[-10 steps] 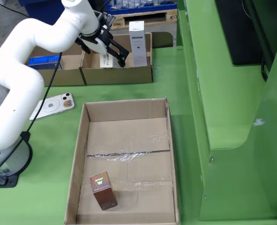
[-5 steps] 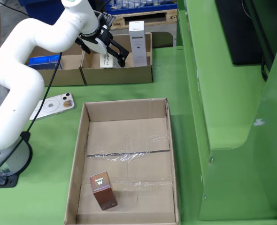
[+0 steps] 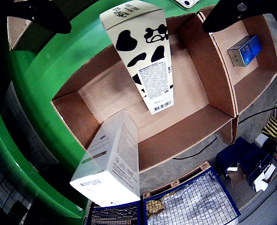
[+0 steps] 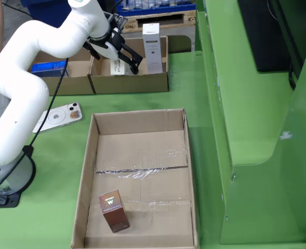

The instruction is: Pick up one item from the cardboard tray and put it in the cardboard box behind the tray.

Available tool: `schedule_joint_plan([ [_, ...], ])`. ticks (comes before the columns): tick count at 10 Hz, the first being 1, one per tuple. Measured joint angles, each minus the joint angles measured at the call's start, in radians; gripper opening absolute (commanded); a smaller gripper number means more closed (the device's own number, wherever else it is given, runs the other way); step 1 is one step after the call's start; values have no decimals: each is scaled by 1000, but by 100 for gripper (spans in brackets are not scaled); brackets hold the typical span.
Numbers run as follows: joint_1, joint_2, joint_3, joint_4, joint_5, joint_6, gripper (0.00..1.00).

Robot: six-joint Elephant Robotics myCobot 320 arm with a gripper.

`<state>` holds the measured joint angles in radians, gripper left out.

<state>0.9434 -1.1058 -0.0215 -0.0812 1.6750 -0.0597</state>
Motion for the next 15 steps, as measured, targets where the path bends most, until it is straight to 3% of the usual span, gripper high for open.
schedule_joint_plan([
  [8,-5,0,0,-3,6,-3,100],
  [15,17,264,-1,-299,-77,54,100],
])
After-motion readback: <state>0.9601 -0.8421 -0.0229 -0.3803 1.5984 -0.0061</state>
